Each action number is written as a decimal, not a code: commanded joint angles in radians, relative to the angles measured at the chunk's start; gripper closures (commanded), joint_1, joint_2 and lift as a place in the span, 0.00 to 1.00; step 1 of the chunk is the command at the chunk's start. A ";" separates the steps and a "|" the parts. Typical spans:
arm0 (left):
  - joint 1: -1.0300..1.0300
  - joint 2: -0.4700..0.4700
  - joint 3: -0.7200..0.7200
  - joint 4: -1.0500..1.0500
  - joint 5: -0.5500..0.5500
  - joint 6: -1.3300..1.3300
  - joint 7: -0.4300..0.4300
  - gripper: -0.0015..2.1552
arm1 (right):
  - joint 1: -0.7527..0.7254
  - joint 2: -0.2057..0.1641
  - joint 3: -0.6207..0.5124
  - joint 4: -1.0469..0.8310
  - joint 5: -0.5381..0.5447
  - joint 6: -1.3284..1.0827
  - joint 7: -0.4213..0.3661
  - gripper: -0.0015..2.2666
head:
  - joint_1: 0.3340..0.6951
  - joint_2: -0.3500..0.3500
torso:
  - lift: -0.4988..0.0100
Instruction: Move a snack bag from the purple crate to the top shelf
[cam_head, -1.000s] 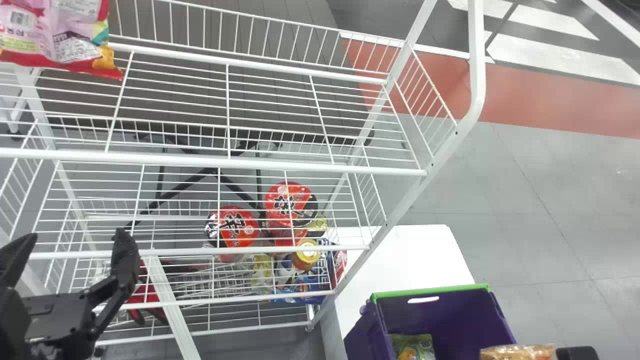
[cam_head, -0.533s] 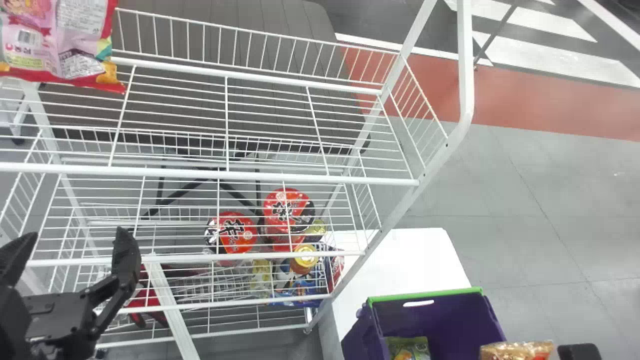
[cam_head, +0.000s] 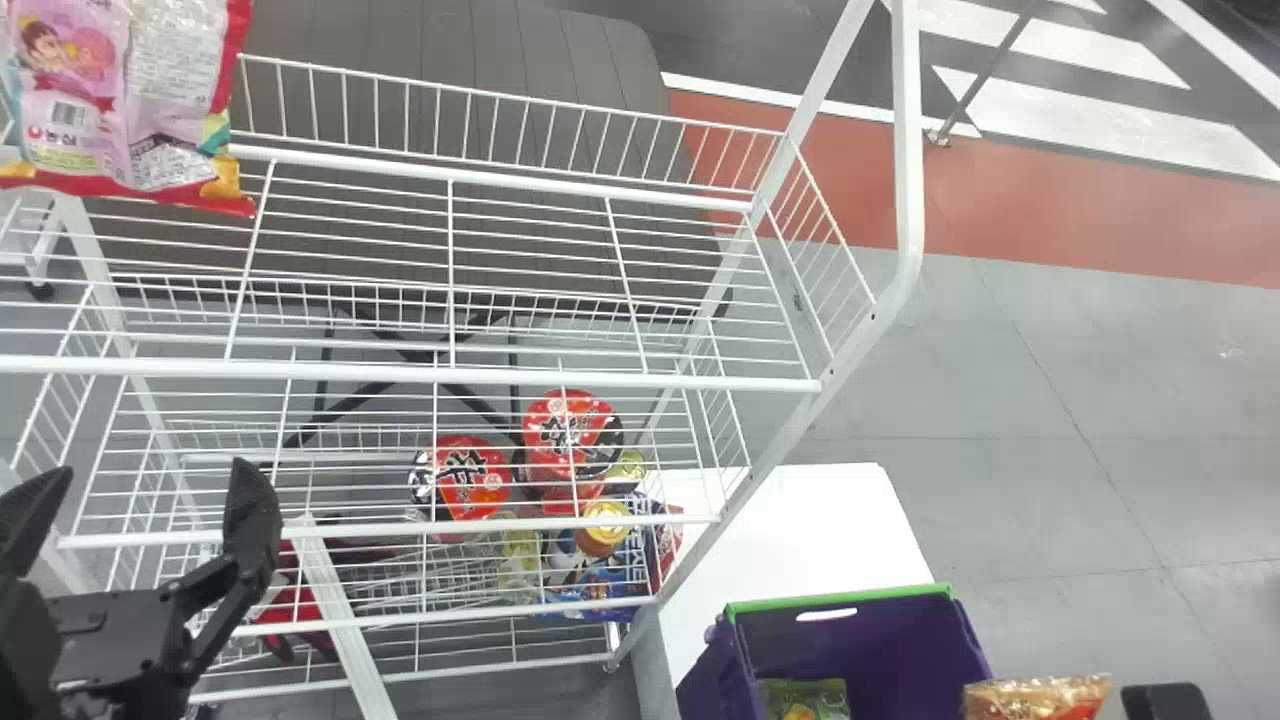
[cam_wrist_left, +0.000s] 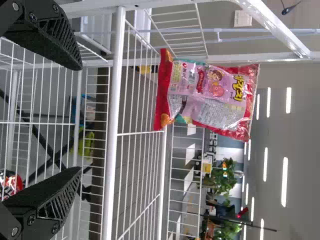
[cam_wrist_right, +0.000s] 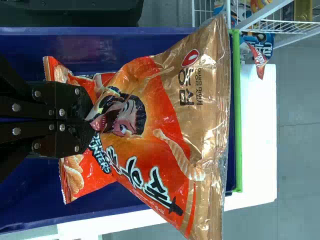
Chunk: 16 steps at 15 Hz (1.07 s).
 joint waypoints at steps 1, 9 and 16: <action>0.012 0.002 0.002 -0.007 -0.008 -0.025 0.009 0.05 | -0.004 0.000 0.000 0.000 0.000 -0.001 -0.001 0.73 | 1.00 0.00 | 0.82; 0.025 0.003 0.005 -0.023 -0.022 -0.056 0.019 0.05 | -0.021 -0.002 0.009 0.015 0.000 -0.007 -0.001 0.73 | 1.00 0.00 | 0.89; 0.027 0.005 0.004 -0.029 -0.028 -0.056 0.023 0.05 | -0.021 0.000 0.008 0.021 0.000 -0.007 0.010 0.73 | 1.00 0.00 | 0.94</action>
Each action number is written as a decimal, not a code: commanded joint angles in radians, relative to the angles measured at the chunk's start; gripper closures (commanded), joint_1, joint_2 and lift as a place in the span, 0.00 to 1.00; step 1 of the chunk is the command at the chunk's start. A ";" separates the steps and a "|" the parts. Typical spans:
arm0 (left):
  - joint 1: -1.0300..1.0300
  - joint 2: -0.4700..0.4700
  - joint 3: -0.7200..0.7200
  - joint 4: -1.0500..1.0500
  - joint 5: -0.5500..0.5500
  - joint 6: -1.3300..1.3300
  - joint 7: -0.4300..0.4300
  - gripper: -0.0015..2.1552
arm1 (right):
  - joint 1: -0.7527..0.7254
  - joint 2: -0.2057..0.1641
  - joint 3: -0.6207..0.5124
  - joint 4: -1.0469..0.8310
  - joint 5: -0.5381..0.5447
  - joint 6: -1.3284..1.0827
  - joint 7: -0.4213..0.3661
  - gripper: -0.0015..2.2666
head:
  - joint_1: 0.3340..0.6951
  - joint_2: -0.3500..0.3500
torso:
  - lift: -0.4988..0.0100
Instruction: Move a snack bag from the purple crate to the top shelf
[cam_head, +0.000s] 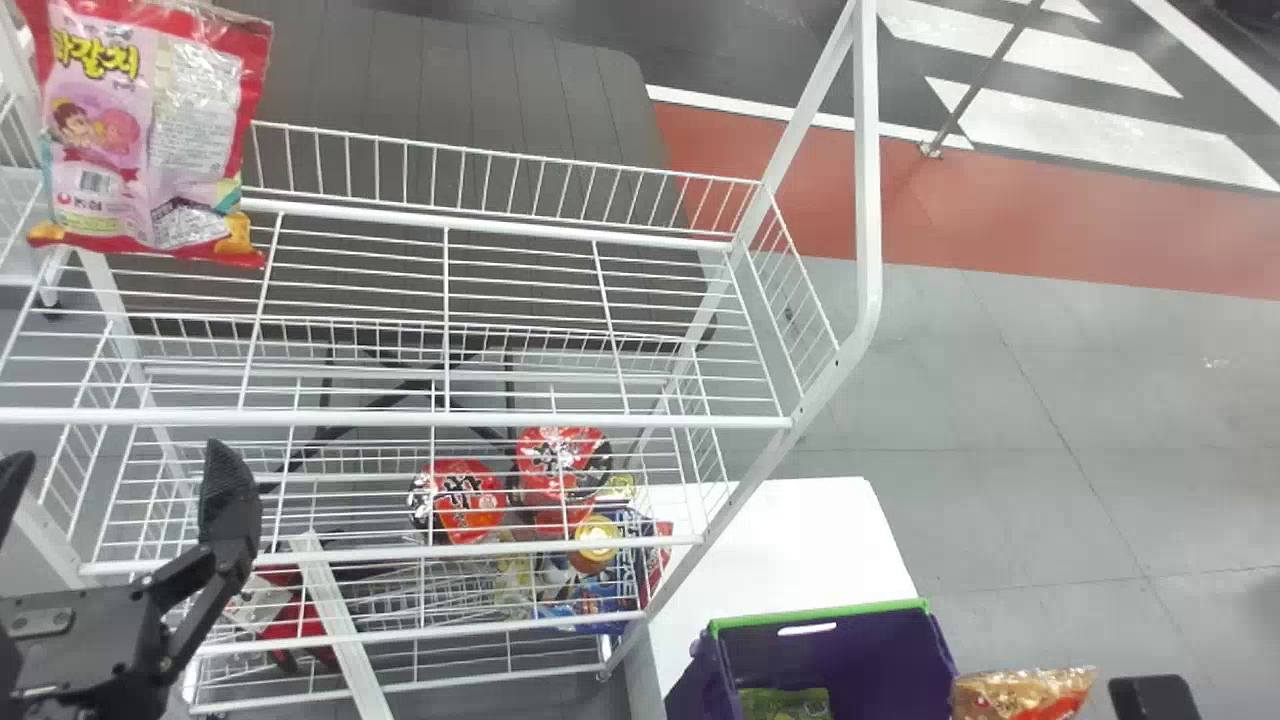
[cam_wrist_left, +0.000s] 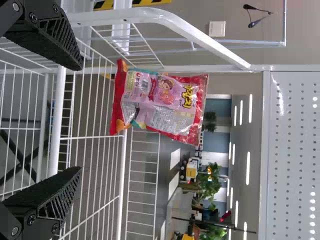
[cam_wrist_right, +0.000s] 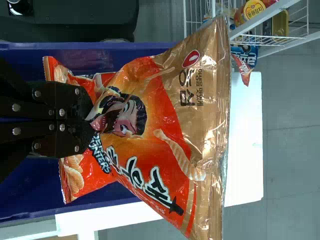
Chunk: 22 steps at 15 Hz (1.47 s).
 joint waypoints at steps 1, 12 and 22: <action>0.000 0.002 0.000 0.000 -0.002 0.000 0.000 0.05 | 0.000 0.001 0.000 0.000 0.000 0.001 0.001 0.73 | 1.00 0.00 | 0.95; 0.005 0.002 0.000 -0.004 -0.002 0.000 0.000 0.05 | 0.000 0.003 0.003 -0.005 -0.009 0.001 0.024 0.73 | 1.00 0.00 | 1.00; 0.008 0.003 -0.009 -0.008 -0.012 0.018 0.000 0.05 | -0.038 0.061 -0.112 -0.318 -0.086 0.231 0.228 0.73 | 1.00 0.00 | 0.98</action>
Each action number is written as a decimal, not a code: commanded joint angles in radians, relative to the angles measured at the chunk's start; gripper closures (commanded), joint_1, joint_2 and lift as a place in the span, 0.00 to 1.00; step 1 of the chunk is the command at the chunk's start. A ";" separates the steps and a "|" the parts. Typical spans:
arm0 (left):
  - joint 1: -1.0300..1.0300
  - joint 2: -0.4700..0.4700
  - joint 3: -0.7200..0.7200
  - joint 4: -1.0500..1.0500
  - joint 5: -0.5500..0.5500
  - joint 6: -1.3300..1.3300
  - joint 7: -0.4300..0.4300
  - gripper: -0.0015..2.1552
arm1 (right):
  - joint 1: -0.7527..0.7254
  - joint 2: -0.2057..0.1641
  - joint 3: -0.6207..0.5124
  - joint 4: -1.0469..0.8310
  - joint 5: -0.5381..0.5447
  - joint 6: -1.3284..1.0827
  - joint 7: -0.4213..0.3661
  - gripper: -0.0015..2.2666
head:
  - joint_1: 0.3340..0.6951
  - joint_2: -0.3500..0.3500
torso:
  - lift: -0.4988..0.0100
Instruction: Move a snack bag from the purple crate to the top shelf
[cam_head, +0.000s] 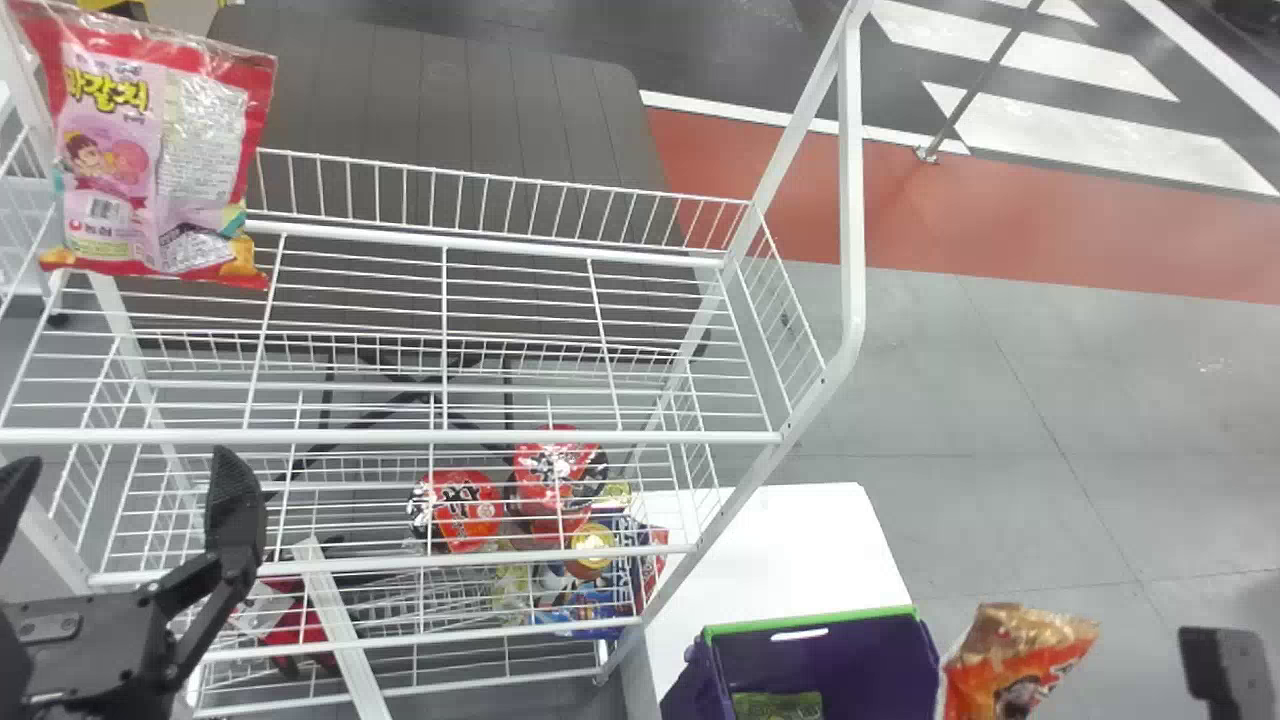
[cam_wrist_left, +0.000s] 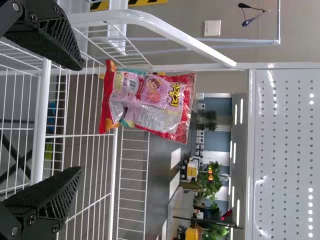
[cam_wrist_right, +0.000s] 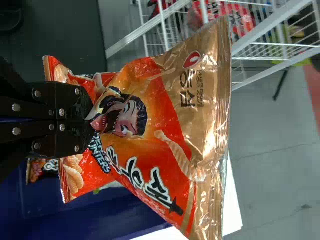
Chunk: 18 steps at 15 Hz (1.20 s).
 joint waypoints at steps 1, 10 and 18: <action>0.000 0.000 -0.001 0.000 0.000 0.008 -0.001 0.05 | -0.032 0.034 -0.039 -0.122 -0.001 0.033 0.049 0.73 | 1.00 0.00 | 0.98; -0.002 0.014 -0.010 0.000 -0.017 0.026 -0.001 0.05 | -0.210 0.084 0.130 -0.525 0.133 0.503 0.136 0.73 | 1.00 0.00 | 0.98; 0.000 0.014 -0.019 0.015 -0.017 0.020 0.001 0.05 | -0.366 0.081 0.336 -0.603 0.177 0.529 0.116 0.73 | 1.00 0.04 | 0.98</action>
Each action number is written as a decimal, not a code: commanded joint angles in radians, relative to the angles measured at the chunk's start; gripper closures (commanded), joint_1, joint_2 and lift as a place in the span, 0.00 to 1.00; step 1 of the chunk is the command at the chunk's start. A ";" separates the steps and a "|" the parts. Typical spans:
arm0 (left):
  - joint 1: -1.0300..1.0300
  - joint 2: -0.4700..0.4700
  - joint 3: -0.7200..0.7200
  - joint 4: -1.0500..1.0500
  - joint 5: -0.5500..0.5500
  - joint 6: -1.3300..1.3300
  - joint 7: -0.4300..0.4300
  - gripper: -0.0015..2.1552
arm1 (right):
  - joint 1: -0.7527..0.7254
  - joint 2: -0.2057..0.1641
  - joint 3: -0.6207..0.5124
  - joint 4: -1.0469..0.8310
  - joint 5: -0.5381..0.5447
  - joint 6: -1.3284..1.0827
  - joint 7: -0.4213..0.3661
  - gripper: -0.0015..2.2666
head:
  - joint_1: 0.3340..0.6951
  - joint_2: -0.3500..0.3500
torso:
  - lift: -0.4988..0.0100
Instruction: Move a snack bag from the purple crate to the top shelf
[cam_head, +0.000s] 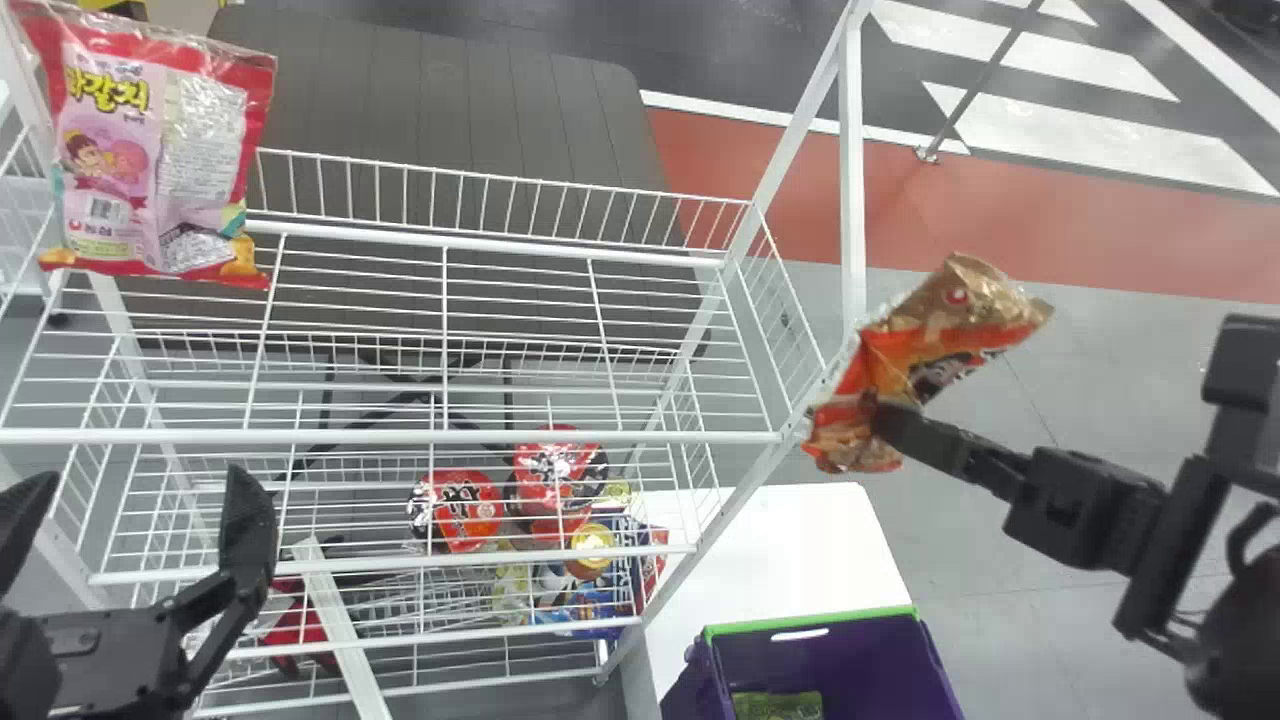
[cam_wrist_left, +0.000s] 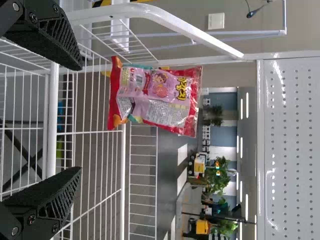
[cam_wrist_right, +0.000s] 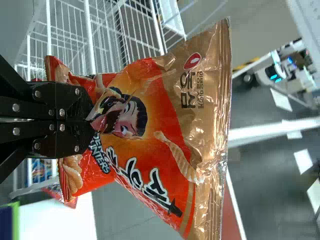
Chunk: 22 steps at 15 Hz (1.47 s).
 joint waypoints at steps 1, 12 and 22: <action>-0.001 0.000 -0.009 0.004 -0.002 0.000 0.002 0.05 | -0.021 0.001 0.069 -0.014 0.014 0.005 -0.005 0.73 | 1.00 0.06 | 0.98; -0.007 0.008 -0.036 0.028 -0.015 0.003 0.000 0.05 | -0.095 0.021 0.517 0.047 0.020 0.003 -0.340 0.73 | 1.00 0.28 | 0.98; 0.002 0.011 -0.035 0.031 -0.026 0.003 0.006 0.05 | -0.112 0.022 0.555 0.286 -0.206 -0.565 -0.613 0.73 | 1.00 0.43 | 0.98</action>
